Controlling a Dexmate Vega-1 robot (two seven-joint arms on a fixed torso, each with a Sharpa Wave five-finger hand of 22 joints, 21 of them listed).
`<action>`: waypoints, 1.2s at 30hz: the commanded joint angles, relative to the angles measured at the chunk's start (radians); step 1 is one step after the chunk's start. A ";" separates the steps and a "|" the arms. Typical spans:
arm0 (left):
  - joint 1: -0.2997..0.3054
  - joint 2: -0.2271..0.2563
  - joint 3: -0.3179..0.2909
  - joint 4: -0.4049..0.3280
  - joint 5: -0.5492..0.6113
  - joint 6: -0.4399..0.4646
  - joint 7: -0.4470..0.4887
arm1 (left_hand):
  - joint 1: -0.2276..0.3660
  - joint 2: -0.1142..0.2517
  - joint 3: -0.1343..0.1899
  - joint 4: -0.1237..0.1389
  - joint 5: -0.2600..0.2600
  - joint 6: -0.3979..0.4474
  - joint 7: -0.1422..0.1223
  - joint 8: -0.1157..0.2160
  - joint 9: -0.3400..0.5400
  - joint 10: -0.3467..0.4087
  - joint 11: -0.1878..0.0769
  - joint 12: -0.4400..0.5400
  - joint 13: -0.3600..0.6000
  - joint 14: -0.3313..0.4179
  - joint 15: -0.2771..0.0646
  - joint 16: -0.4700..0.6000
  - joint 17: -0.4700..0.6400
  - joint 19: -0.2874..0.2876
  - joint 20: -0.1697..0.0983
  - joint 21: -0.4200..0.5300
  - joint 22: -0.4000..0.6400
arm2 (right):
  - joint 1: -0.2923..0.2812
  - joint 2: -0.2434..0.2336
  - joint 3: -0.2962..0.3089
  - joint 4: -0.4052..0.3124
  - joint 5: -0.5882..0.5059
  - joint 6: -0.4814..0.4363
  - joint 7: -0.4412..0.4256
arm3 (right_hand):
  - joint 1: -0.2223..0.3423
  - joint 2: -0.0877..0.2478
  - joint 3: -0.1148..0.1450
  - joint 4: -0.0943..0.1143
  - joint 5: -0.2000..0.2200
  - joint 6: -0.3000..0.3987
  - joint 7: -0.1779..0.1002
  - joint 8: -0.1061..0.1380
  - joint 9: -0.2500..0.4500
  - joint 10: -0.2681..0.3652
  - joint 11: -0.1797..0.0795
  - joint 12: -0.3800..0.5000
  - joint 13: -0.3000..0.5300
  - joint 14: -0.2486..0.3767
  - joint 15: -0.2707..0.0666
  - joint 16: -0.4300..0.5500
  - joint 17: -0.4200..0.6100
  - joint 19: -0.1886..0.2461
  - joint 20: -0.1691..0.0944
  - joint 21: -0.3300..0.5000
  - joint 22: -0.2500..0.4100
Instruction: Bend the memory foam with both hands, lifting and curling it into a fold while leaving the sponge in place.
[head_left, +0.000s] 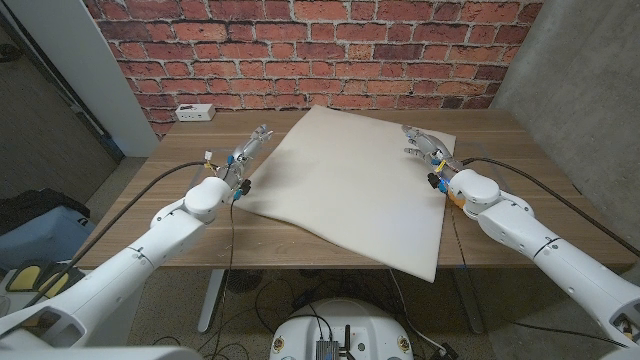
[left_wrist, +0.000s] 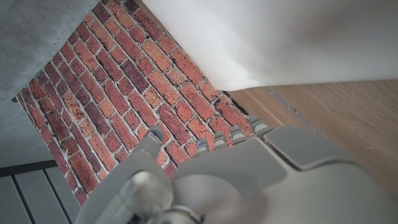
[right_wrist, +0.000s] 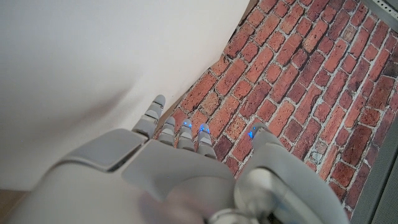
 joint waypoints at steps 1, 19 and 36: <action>0.027 0.099 0.008 -0.133 0.128 0.109 0.024 | 0.016 0.008 0.003 -0.011 -0.003 0.010 0.029 0.001 0.006 -0.035 -0.007 -0.003 0.004 -0.063 -0.020 0.000 0.001 0.010 -0.024 0.003 0.000 | -0.025 -0.086 -0.021 -0.176 -0.099 -0.216 -0.080 | 0.019 0.014 0.015 -0.009 -0.006 0.013 -0.007 0.006 0.002 0.008 -0.004 0.004 0.004 0.008 -0.008 0.004 0.005 0.010 -0.014 0.008 0.003; 0.031 0.249 0.055 -0.380 0.405 0.415 -0.005 | 0.042 0.031 0.020 -0.023 -0.007 -0.003 0.000 -0.010 0.006 -0.052 -0.006 -0.019 0.004 -0.069 -0.012 -0.007 0.000 0.005 0.003 -0.007 -0.001 | 0.022 -0.166 -0.107 -0.374 -0.240 -0.525 -0.064 | 0.059 0.037 0.045 -0.026 -0.016 0.039 -0.013 0.010 0.003 0.027 -0.017 0.005 0.005 0.033 -0.026 0.009 0.008 0.032 -0.028 0.013 0.003; 0.078 0.310 0.058 -0.491 0.533 0.533 -0.029 | 0.057 0.030 0.024 -0.033 -0.011 -0.006 -0.008 -0.010 0.007 -0.056 -0.011 -0.023 0.004 -0.073 -0.018 -0.008 0.000 0.007 0.006 -0.011 0.000 | 0.053 -0.190 -0.198 -0.498 -0.374 -0.717 -0.057 | 0.079 0.041 0.059 -0.031 -0.022 0.062 -0.019 0.011 0.004 0.059 -0.021 0.012 0.006 0.057 -0.042 0.016 0.012 0.051 -0.032 0.017 0.003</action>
